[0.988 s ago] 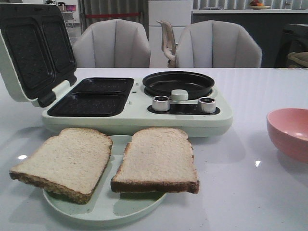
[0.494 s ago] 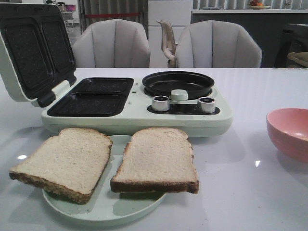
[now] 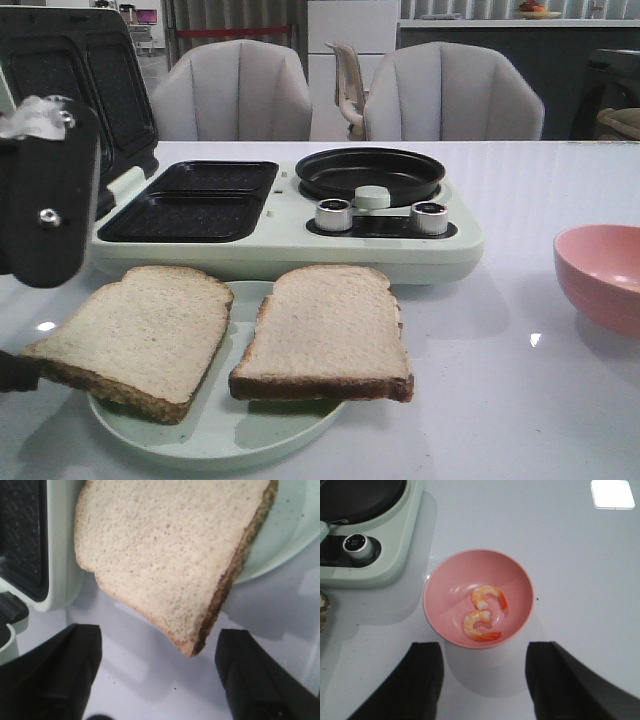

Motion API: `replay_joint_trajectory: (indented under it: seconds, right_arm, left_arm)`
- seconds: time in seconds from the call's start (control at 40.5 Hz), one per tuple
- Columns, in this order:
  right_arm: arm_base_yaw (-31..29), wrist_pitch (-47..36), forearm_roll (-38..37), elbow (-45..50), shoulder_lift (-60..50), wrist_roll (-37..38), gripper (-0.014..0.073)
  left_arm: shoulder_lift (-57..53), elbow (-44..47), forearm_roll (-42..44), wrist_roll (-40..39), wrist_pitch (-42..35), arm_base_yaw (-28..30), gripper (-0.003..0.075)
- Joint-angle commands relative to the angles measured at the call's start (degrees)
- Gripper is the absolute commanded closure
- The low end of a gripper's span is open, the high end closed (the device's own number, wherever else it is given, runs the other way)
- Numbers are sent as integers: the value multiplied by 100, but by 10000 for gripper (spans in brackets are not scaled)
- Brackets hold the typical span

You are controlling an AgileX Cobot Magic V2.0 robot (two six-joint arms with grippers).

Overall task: Make breakfast with bread and shrimp
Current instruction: 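Grasp the bread slice nearest the left gripper and lift it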

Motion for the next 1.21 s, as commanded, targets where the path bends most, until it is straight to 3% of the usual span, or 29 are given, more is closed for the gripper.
replay_joint_trajectory:
  seconds: [0.0, 0.272, 0.371, 0.642, 1.186]
  right_arm:
    - [11, -414, -35, -145, -5, -59, 108]
    - [11, -414, -35, -145, -5, -59, 108]
    - [11, -414, -35, -145, -5, -59, 108]
    - [11, -414, -35, -145, -5, -59, 108]
    - [11, -414, -35, -145, -5, -59, 108]
  left_arm:
    - [119, -155, 626, -486, -59, -51, 193]
    - [688, -155, 1410, -1227, -51, -51, 195]
    - [784, -155, 1804, -1597, -3, -51, 225]
    - [1060, -155, 1904, -1609, 27, -37, 314]
    - [972, -155, 1739, -1609, 238, -73, 608]
